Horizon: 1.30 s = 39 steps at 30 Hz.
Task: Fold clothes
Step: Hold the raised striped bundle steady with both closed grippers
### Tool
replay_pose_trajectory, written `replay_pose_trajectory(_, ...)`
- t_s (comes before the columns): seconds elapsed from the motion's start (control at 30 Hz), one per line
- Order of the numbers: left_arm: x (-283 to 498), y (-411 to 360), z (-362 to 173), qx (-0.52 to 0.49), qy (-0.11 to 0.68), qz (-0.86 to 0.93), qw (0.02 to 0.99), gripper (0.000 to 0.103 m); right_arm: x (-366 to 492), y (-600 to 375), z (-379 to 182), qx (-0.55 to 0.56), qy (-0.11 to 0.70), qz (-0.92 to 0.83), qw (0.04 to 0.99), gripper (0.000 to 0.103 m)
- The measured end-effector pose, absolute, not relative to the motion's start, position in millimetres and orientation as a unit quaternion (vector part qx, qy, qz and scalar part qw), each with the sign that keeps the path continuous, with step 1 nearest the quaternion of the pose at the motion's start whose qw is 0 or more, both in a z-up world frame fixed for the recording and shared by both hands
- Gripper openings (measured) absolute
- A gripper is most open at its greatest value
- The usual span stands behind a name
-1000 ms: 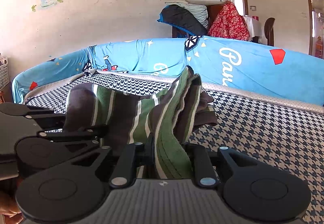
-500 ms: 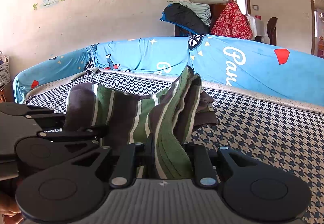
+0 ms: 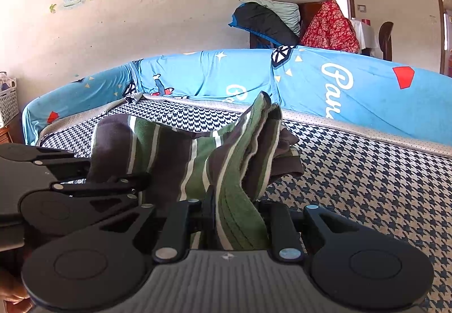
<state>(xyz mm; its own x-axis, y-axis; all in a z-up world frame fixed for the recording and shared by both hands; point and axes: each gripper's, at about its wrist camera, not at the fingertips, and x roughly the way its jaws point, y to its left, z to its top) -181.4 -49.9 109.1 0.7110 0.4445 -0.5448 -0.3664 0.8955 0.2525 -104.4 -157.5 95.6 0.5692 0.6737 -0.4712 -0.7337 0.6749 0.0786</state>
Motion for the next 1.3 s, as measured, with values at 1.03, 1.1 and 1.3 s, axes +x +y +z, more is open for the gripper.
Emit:
replay_pose_trajectory(1.03,-183.4,-48.1,111.7,0.068,0.299,0.225,0.925,0.017,-106.5,-153.8,98.3,-0.063,0.23,0.4,0.885,0.018)
replay_pose_trajectory(1.1,-182.7,-47.4,112.6,0.069,0.297,0.226,0.925,0.017,-106.3,-152.7,99.0,-0.062,0.229,0.401,0.885,0.018)
replay_pose_trajectory(1.3,-180.7,-42.9,115.7,0.07,0.293,0.231,0.925,0.017,-104.9,-149.5,100.7,-0.056,0.226,0.402,0.885,0.018)
